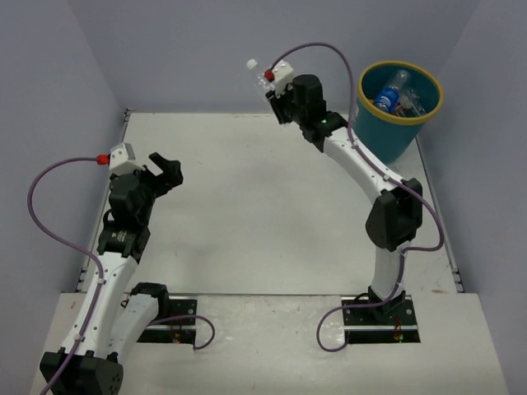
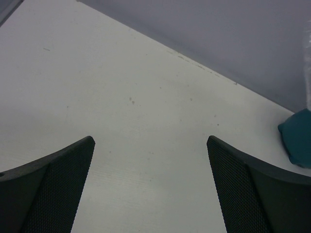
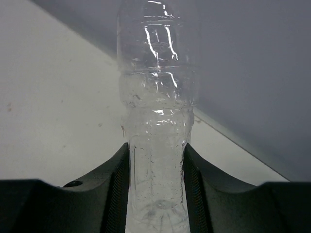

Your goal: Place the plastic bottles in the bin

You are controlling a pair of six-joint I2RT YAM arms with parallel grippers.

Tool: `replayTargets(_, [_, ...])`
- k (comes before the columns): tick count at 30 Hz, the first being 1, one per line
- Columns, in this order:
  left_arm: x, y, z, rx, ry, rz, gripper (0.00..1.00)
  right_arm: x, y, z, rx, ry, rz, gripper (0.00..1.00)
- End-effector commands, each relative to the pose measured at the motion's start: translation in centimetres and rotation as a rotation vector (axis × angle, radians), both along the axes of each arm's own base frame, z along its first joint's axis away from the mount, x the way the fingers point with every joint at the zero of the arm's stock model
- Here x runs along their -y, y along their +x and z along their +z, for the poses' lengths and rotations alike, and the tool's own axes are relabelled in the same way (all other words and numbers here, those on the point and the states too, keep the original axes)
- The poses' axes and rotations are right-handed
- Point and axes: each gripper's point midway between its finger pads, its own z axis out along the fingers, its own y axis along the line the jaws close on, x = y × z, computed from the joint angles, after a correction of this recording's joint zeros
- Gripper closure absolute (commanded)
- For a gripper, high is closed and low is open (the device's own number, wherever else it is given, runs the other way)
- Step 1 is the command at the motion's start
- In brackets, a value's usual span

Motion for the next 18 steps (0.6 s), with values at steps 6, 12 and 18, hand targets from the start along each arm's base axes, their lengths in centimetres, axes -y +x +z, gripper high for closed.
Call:
replayTargets(6, [0.1,-0.4,0.5,0.016,-0.008,-0.009,0.0,23.6,-1.8,11.0,0.237,0.422,-0.864,0.88])
replayTargets(12, [0.2,-0.2,0.2,0.009,-0.008,-0.014,0.0,27.3,-0.8,8.4,0.2,0.396,-0.981,0.86])
replayTargets(18, [0.1,-0.4,0.4,0.013,-0.006,-0.011,0.0,27.8,1.4,5.7,0.098,0.422,-0.96,0.74])
